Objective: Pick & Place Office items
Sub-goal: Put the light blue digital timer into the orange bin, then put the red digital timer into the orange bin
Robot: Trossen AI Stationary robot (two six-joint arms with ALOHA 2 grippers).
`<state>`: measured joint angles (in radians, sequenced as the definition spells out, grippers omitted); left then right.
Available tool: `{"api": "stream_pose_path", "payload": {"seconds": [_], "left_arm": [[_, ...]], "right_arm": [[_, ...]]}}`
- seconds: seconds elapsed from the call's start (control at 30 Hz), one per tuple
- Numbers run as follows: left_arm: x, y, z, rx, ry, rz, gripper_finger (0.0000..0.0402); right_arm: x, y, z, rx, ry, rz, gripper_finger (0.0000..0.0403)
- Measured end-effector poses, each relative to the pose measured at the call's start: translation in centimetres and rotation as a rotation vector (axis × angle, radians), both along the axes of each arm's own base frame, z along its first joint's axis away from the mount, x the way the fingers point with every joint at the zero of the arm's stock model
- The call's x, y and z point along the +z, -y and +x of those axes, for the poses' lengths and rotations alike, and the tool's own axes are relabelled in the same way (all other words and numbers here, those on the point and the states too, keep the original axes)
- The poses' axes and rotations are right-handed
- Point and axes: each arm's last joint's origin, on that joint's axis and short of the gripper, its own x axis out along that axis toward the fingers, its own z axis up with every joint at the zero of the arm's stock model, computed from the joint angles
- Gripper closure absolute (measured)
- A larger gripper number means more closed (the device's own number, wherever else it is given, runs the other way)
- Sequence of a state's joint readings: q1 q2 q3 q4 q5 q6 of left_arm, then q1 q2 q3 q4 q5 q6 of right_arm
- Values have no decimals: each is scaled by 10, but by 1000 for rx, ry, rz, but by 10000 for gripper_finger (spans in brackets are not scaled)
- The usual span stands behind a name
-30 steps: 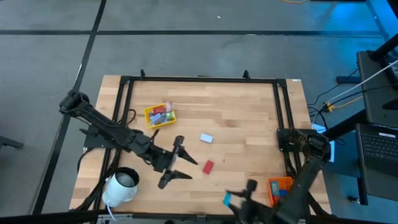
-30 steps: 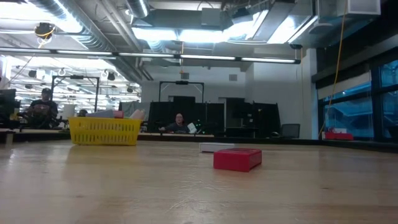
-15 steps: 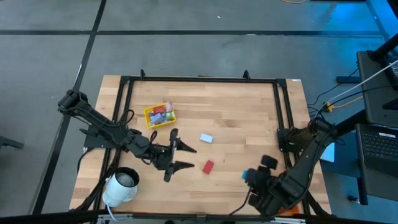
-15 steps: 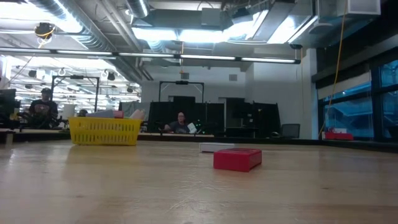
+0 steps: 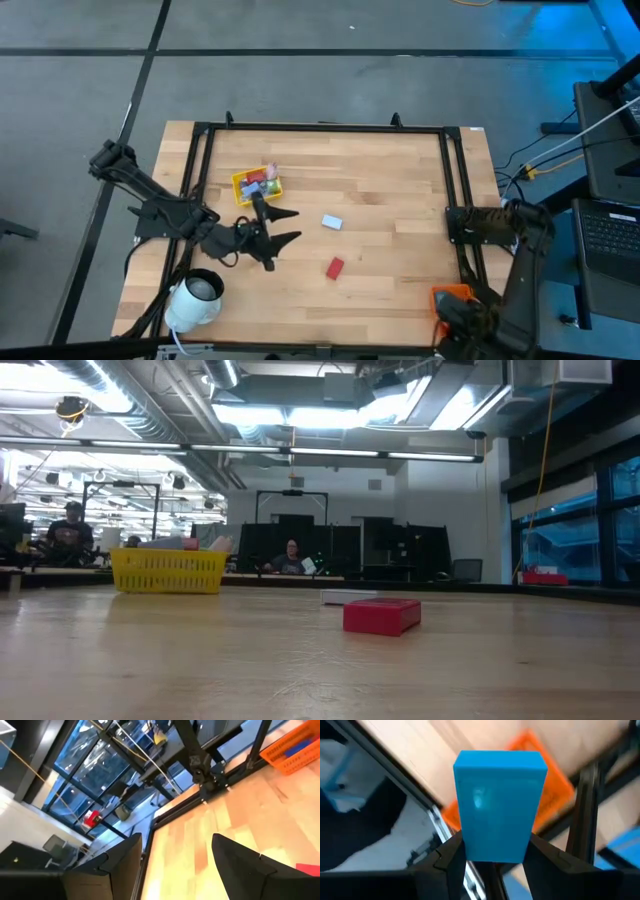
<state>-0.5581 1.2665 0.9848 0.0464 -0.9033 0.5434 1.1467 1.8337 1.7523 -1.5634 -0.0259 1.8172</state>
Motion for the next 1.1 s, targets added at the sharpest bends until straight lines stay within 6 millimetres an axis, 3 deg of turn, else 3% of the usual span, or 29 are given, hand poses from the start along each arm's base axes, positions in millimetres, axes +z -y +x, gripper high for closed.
{"api": "stream_pose_path", "payload": {"seconds": [0.2,0.4,0.5,0.63,0.8,1.1], "left_arm": [[0,5,-6,-13,-11,12,164],[1,5,-6,-14,-7,9,164],[1,5,-6,-15,-4,7,164],[1,6,-5,-47,-4,-5,164],[2,7,-5,-67,7,-20,164],[3,7,-5,-68,9,-25,164]], "right_arm": [[-17,-21,-23,-48,-75,-28,242],[-46,-28,-24,-22,-121,-53,227],[-75,-25,-25,29,-191,-28,227],[-95,-9,-24,63,-227,-52,234],[-94,6,-29,62,-222,-80,208],[-86,12,-29,38,-144,-119,137]]}}
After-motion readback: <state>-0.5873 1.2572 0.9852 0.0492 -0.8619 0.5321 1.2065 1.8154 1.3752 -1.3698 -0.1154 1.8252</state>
